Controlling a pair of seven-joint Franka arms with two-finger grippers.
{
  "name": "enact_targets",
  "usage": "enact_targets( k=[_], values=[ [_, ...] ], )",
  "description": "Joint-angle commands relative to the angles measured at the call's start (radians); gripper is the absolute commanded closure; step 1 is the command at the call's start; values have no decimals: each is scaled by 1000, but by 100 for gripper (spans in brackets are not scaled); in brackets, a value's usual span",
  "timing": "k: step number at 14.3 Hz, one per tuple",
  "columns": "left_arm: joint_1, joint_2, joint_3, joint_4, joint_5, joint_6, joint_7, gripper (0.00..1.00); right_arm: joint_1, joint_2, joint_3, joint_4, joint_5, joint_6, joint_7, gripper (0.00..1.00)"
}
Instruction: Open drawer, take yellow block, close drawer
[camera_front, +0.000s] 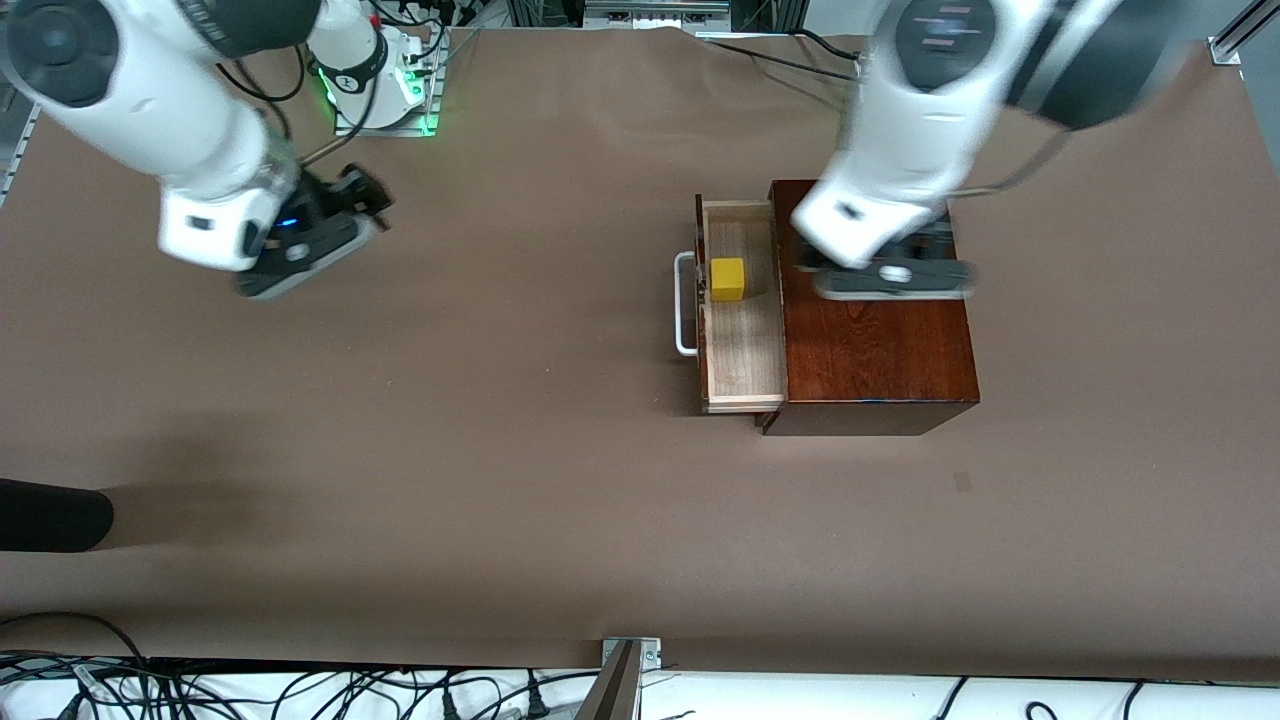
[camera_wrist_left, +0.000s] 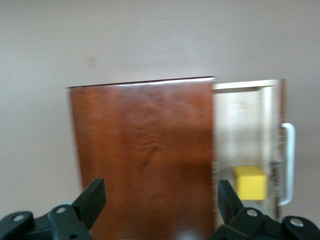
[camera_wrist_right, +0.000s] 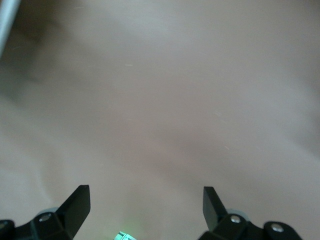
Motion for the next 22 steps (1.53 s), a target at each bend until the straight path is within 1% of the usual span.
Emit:
enact_targets(
  k=[1,2,3,4,5,6,7,8,9,10,12,13,15,16,17,21,22],
  values=[
    [137,-44,-9,-23,-82,-36,170,0,46,-2,117,26,20,-7,-56,0],
    [180,-58,-4,-26,-105,-34,213,0,81,28,163,61,8,10,-54,0],
    [214,-71,-2,-39,-110,-28,245,0,127,74,188,104,-12,28,-53,0],
    [256,-87,-2,-50,-113,-25,270,0,200,126,194,153,-58,38,-54,0],
    [282,-117,-1,-88,-120,-19,293,0,272,188,194,214,-101,54,-60,0],
    [309,-159,1,-140,-125,27,310,0,335,250,194,276,-135,59,-63,0],
    [331,-205,1,-214,-123,97,315,0,381,301,194,319,-158,61,-68,0],
    [355,-246,1,-277,-125,152,316,0,421,344,194,344,-170,65,-71,0],
    [368,-274,1,-320,-125,197,315,0,452,372,194,348,-174,81,-71,0],
    [369,-288,1,-342,-120,214,319,0,481,393,193,348,-198,110,-75,0],
    [369,-291,2,-366,-111,214,327,0,536,438,194,353,-273,160,-115,0],
    [371,-291,2,-365,-111,202,329,0,563,449,191,354,-282,180,-118,0],
    [371,-271,1,-342,-113,197,327,0,578,483,191,368,-305,228,-125,0],
    [371,-256,1,-317,-113,196,329,0,593,504,191,383,-331,240,-129,0],
    [369,-253,-1,-314,-111,194,327,0,600,531,191,406,-360,254,-161,0],
    [369,-253,-10,-311,-111,193,316,0,601,627,191,457,-378,312,-186,0],
    [369,-254,-13,-313,-111,191,315,0,603,647,191,465,-399,325,-187,0]
  ],
)
